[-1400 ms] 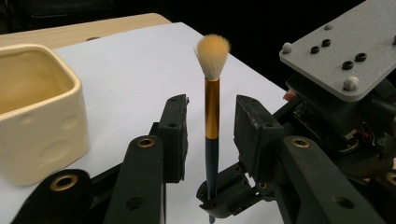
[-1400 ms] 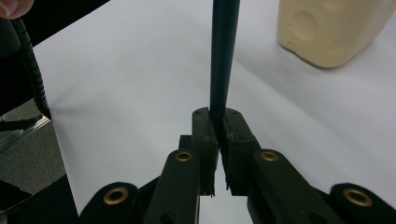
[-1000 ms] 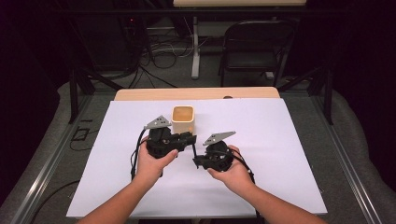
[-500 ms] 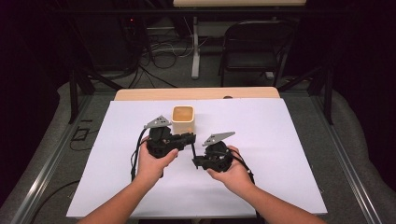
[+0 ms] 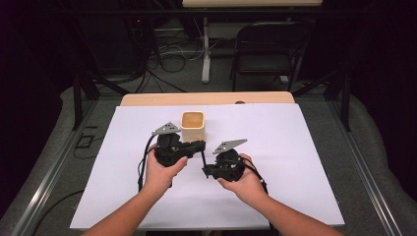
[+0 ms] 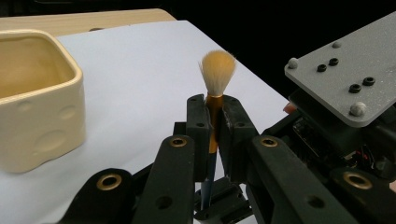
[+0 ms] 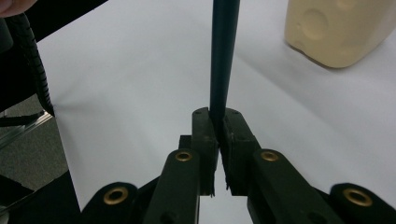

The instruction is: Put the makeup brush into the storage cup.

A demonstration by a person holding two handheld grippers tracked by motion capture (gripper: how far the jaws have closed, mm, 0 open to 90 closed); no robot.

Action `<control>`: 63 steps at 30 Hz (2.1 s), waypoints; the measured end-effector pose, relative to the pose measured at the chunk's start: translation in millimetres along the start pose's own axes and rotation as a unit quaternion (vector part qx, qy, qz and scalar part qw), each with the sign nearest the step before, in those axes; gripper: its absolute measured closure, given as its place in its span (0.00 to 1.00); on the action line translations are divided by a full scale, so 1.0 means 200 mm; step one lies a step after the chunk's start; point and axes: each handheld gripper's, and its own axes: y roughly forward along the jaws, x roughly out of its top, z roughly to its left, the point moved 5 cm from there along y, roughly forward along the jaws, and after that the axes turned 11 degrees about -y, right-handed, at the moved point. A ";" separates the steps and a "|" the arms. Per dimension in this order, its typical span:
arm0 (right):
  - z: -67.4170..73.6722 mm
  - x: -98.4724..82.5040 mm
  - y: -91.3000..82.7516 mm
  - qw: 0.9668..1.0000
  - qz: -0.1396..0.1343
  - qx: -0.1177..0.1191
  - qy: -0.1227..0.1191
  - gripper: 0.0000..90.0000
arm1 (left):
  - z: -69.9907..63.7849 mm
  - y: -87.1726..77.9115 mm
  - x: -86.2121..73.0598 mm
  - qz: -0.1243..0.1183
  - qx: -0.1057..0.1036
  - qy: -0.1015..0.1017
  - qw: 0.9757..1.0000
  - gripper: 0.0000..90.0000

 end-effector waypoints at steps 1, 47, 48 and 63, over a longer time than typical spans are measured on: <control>0.00 0.00 0.00 1.000 0.000 0.000 -0.001 0.94 | 0.00 0.00 0.00 0.000 0.000 0.000 1.000 0.93; -0.02 0.01 -0.03 1.000 -0.025 -0.016 -0.002 0.54 | 0.04 -0.06 0.03 -0.013 0.019 0.016 1.000 0.93; -0.02 0.01 -0.03 0.999 -0.027 -0.019 -0.002 0.53 | 0.04 -0.06 0.03 -0.013 0.022 0.018 1.000 0.93; -0.04 0.01 -0.05 0.999 -0.037 -0.033 -0.014 0.49 | 0.06 -0.09 0.04 -0.023 0.035 0.031 0.999 0.93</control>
